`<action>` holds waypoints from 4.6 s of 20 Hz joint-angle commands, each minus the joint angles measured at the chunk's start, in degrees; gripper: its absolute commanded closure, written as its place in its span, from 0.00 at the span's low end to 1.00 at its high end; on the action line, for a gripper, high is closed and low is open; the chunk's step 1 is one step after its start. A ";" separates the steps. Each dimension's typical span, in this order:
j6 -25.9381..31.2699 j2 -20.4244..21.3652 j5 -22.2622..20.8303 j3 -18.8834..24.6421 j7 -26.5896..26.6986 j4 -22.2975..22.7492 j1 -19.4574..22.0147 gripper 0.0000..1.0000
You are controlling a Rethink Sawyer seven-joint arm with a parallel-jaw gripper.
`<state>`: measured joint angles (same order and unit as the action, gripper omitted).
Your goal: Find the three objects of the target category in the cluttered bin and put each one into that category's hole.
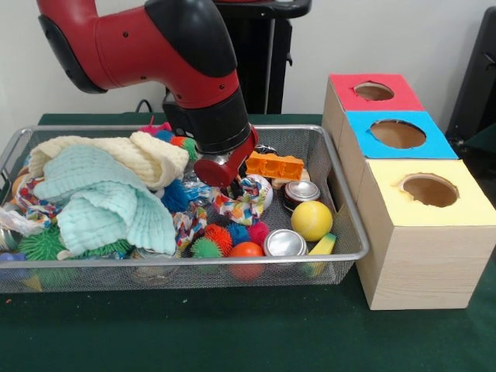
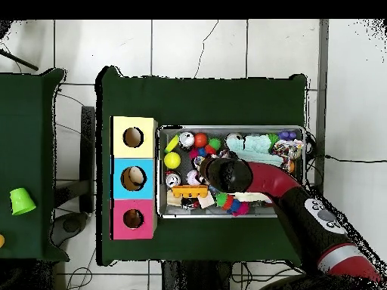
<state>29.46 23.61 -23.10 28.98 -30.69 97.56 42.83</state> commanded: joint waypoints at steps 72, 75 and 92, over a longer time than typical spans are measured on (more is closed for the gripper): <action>-2.96 -1.03 -5.86 3.64 -11.67 -0.09 -4.28 0.00; -3.16 -1.05 -5.66 3.83 -11.00 0.44 -3.83 0.00; 9.35 8.95 4.30 5.90 -12.06 2.34 -4.80 0.00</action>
<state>29.57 26.09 -24.79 33.78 -30.69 98.47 37.94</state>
